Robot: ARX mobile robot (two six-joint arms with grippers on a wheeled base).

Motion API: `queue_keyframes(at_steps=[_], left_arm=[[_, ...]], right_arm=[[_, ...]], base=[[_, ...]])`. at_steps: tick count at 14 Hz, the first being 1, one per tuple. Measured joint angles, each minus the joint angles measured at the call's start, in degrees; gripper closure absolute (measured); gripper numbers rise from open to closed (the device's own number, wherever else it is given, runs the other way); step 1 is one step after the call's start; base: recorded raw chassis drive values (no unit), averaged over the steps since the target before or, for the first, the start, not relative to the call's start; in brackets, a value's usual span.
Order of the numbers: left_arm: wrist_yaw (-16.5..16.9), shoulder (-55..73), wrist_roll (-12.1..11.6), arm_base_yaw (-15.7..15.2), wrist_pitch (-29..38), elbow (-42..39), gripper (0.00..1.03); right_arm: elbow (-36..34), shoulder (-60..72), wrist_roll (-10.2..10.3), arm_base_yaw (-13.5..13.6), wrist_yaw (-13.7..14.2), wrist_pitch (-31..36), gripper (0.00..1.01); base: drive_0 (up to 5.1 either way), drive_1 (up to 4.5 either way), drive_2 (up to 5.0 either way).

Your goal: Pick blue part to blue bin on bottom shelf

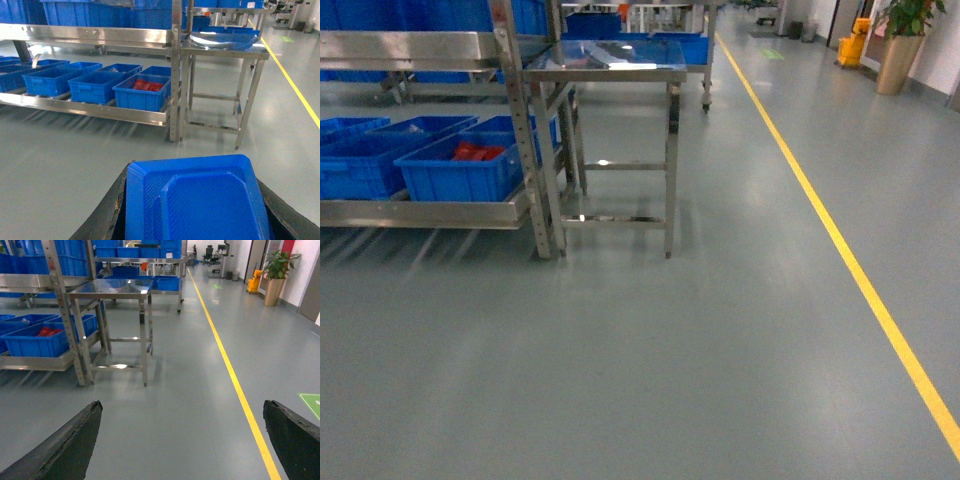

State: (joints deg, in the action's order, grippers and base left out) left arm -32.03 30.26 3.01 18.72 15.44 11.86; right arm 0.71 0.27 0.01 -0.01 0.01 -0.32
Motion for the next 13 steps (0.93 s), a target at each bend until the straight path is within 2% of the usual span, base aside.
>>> queue_keyframes(at_steps=[13], left_arm=[[-0.04, 0.0, -0.02, 0.0, 0.11, 0.0, 0.59]], right_arm=[[0.0, 0.0, 0.0, 0.0, 0.0, 0.24, 0.03]], base=[[0.1, 4.39, -4.3]])
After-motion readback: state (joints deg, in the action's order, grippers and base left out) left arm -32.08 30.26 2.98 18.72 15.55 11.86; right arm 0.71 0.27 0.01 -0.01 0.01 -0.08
